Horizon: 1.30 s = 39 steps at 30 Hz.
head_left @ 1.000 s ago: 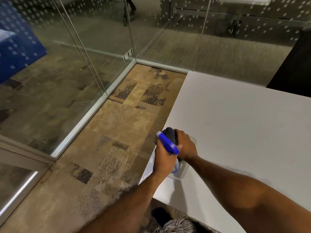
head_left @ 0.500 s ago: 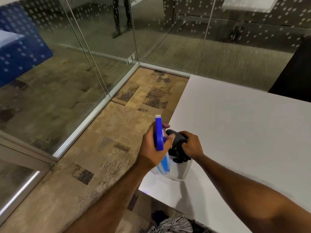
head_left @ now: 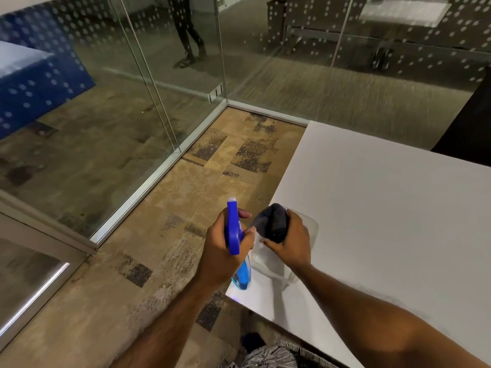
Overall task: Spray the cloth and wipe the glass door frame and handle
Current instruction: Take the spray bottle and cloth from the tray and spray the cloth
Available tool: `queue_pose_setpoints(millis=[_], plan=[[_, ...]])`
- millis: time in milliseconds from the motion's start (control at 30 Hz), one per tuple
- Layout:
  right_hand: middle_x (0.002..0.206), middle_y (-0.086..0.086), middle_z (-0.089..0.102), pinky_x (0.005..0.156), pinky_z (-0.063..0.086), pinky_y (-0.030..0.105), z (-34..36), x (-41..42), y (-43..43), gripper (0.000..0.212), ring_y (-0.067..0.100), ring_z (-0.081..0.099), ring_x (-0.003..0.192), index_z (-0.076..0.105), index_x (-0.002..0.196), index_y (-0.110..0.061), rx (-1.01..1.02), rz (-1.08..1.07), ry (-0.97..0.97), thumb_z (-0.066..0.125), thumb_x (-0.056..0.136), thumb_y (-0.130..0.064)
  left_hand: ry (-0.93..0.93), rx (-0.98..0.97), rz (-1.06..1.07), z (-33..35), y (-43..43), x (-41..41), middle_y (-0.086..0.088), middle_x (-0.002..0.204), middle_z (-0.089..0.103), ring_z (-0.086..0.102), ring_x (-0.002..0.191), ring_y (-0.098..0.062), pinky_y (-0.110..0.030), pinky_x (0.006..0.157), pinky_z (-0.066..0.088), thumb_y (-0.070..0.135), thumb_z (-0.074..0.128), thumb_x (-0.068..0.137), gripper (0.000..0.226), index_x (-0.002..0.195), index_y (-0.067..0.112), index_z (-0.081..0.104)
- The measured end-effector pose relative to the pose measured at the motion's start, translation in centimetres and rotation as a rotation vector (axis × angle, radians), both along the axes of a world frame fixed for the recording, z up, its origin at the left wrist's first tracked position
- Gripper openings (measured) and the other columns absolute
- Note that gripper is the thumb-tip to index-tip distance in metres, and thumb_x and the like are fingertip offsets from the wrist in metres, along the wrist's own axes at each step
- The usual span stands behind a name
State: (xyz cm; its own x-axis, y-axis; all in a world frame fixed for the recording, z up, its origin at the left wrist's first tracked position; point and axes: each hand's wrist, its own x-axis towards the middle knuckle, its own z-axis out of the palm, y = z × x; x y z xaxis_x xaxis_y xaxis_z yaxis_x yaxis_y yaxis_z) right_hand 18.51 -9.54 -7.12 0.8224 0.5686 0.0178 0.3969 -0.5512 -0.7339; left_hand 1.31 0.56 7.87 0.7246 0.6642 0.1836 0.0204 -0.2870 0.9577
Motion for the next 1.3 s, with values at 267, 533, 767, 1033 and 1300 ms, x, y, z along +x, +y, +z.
queue_pose_setpoints(millis=[267,533,767,1033,1300], plan=[[0.097,0.007,0.072,0.072,0.048,0.029,2.4,1.5,0.9,0.038,0.028,0.067,0.085,0.061,0.117,-0.015,0.054,-0.174,0.018,0.065,0.079,-0.01,0.03,0.039,0.021,-1.2,-0.1,-2.6,0.018,0.093,0.064,0.063,0.065,-0.038,-0.047,0.064,0.059,0.013,0.067,0.082,0.03,0.105,0.029,0.054],[0.082,0.006,0.073,0.067,0.059,0.031,9.1,3.6,1.0,0.007,0.023,0.071,0.079,0.071,0.086,-0.012,0.281,-0.182,0.276,0.071,0.079,-0.013,0.032,-0.111,-0.018,-1.0,0.7,-4.9,0.019,0.088,0.067,0.067,0.071,-0.009,-0.022,0.067,0.058,0.014,0.069,0.078,0.03,0.101,0.029,0.059],[0.122,0.02,0.065,0.112,0.039,0.047,13.5,2.6,1.3,0.051,0.037,0.058,0.115,0.063,0.128,-0.003,0.626,-0.09,1.276,0.06,0.078,-0.011,0.042,-0.217,0.051,-1.1,1.2,-7.2,0.018,0.096,0.066,0.069,0.089,-0.016,-0.026,0.074,0.06,0.01,0.074,0.082,0.037,0.109,0.03,0.06],[0.109,0.013,0.065,0.093,0.049,0.038,13.0,-3.5,3.6,0.037,0.03,0.062,0.099,0.062,0.115,-0.006,0.913,-0.037,1.47,0.049,0.08,-0.01,0.078,-0.263,0.103,-0.4,1.6,-10.7,0.0,0.088,0.068,0.068,0.069,-0.025,-0.032,0.066,0.058,0.016,0.068,0.076,0.027,0.102,0.016,0.063],[0.082,0.003,0.072,0.067,0.059,0.03,11.1,-8.8,6.1,0.023,0.022,0.072,0.072,0.071,0.084,-0.018,1.084,-0.189,1.413,0.05,0.091,-0.026,0.097,-0.282,0.163,0.4,2.5,-14.4,-0.003,0.066,0.069,0.07,0.055,-0.023,-0.025,0.058,0.056,0.009,0.063,0.074,0.023,0.097,0.011,0.067]])
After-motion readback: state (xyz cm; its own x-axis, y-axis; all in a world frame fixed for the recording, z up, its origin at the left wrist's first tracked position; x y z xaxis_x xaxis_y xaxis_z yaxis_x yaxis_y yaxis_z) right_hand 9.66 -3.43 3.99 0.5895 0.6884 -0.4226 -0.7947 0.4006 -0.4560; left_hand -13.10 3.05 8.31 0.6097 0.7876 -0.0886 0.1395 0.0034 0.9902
